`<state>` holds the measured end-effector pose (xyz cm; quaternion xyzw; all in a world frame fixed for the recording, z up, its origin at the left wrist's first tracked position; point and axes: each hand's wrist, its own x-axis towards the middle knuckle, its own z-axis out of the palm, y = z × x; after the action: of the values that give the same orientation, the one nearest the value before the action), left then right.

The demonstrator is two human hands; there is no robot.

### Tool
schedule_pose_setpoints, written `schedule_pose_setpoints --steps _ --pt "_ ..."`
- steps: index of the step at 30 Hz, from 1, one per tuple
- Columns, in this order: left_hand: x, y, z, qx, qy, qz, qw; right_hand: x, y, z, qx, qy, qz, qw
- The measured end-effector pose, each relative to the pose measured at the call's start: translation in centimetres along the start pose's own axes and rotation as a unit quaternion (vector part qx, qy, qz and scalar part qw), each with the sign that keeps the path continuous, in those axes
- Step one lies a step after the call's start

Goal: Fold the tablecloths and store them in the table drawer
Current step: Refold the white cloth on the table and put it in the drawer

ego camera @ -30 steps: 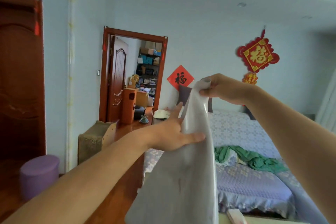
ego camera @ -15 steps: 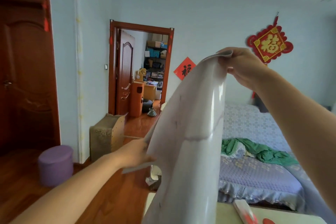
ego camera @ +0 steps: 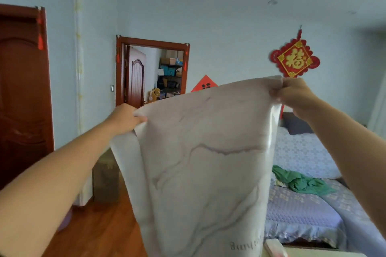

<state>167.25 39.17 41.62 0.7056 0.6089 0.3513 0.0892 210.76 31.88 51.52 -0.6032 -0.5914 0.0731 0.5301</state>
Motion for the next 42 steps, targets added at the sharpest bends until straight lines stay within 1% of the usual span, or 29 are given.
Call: schedule_pose_setpoints --steps 3,5,6,7,8,10,11,12,13,14,15,17,18,19,21,22,23,24,25,26,27,28,29,31,33,34,38,40,42 --pt "1.8 4.2 -4.2 0.054 -0.021 0.059 0.997 0.9 1.4 -2.3 -0.117 0.028 0.041 0.992" --pt "1.4 6.3 -4.6 0.087 -0.065 0.110 0.988 0.5 1.4 -3.4 -0.253 0.005 0.050 0.966" --pt "0.8 7.4 -4.0 0.098 -0.093 0.131 0.982 0.0 1.0 -3.4 -0.320 -0.007 0.031 0.947" --pt "0.1 8.6 -3.0 0.109 -0.118 0.151 0.975 -0.9 0.1 -2.8 -0.371 -0.025 -0.024 0.928" --pt "-0.6 10.0 -2.0 0.120 -0.138 0.176 0.967 -1.9 -1.0 -1.5 -0.397 -0.052 -0.103 0.911" --pt "-1.5 12.9 -0.3 0.140 -0.148 0.227 0.952 -5.2 -3.4 2.8 -0.402 -0.124 -0.255 0.871" --pt "-1.8 14.1 0.2 0.140 -0.141 0.251 0.947 -6.8 -4.0 5.2 -0.396 -0.159 -0.287 0.858" --pt "-2.2 15.4 0.5 0.140 -0.136 0.272 0.942 -7.9 -4.0 7.3 -0.381 -0.175 -0.284 0.862" --pt "-2.4 16.3 0.5 0.142 -0.129 0.287 0.939 -8.2 -3.4 8.6 -0.348 -0.166 -0.258 0.886" --pt "-2.8 16.9 0.3 0.146 -0.131 0.298 0.934 -8.1 -2.9 9.1 -0.302 -0.140 -0.230 0.915" --pt "-3.1 17.0 0.2 0.145 -0.136 0.308 0.930 -8.0 -2.5 9.0 -0.257 -0.114 -0.214 0.935" --pt "-3.7 15.4 -0.5 0.121 -0.136 0.312 0.932 -8.0 -2.1 8.2 -0.212 -0.098 -0.221 0.947" --pt "-4.1 14.0 -0.7 0.103 -0.127 0.297 0.941 -8.0 -1.8 7.8 -0.194 -0.100 -0.223 0.950" --pt "-4.6 12.1 -0.7 0.060 -0.119 0.271 0.953 -8.1 -1.6 7.4 -0.173 -0.103 -0.223 0.954" --pt "-5.7 8.4 0.3 -0.096 -0.067 0.195 0.974 -8.1 -1.2 6.5 -0.135 -0.109 -0.226 0.959" --pt "-6.1 7.2 1.2 -0.193 -0.038 0.152 0.969 -8.0 -1.3 6.1 -0.122 -0.117 -0.229 0.959" --pt "-6.4 6.4 2.1 -0.293 -0.026 0.106 0.950 -7.9 -1.3 5.8 -0.108 -0.130 -0.233 0.958" --pt "-6.7 6.1 2.9 -0.382 -0.044 0.068 0.921 -7.8 -1.5 5.7 -0.099 -0.142 -0.240 0.955" --pt "-6.9 6.5 3.6 -0.449 -0.076 0.039 0.889 -7.8 -1.8 5.7 -0.091 -0.152 -0.243 0.954" --pt "-7.1 6.9 4.2 -0.481 -0.105 0.024 0.870 -7.9 -2.0 5.8 -0.083 -0.162 -0.243 0.953" --pt "-7.4 7.6 4.6 -0.482 -0.117 0.020 0.868 -8.1 -2.1 6.0 -0.079 -0.173 -0.246 0.950" --pt "-7.6 8.3 4.7 -0.463 -0.105 0.030 0.879 -8.2 -2.2 6.1 -0.078 -0.177 -0.253 0.948" --pt "-7.6 8.8 4.8 -0.439 -0.080 0.042 0.894 -8.3 -2.1 6.1 -0.077 -0.173 -0.259 0.947" --pt "-7.8 9.6 5.0 -0.428 -0.047 0.061 0.900 -8.4 -1.9 5.8 -0.084 -0.138 -0.258 0.953" --pt "-8.1 10.4 4.7 -0.461 -0.047 0.062 0.884 -8.8 -2.3 5.4 -0.079 -0.121 -0.249 0.958" --pt "-8.2 10.8 4.8 -0.479 -0.060 0.067 0.873 -8.9 -2.7 5.4 -0.078 -0.125 -0.243 0.959" --pt "-8.6 12.9 4.8 -0.503 -0.094 0.098 0.853 -9.5 -4.6 6.1 -0.154 -0.163 -0.261 0.939" --pt "-8.5 13.1 4.6 -0.512 -0.128 0.092 0.844 -9.4 -4.7 5.9 -0.107 -0.158 -0.221 0.956" --pt "-8.5 12.8 4.2 -0.521 -0.174 0.065 0.833 -9.2 -4.6 5.5 -0.061 -0.137 -0.196 0.969"
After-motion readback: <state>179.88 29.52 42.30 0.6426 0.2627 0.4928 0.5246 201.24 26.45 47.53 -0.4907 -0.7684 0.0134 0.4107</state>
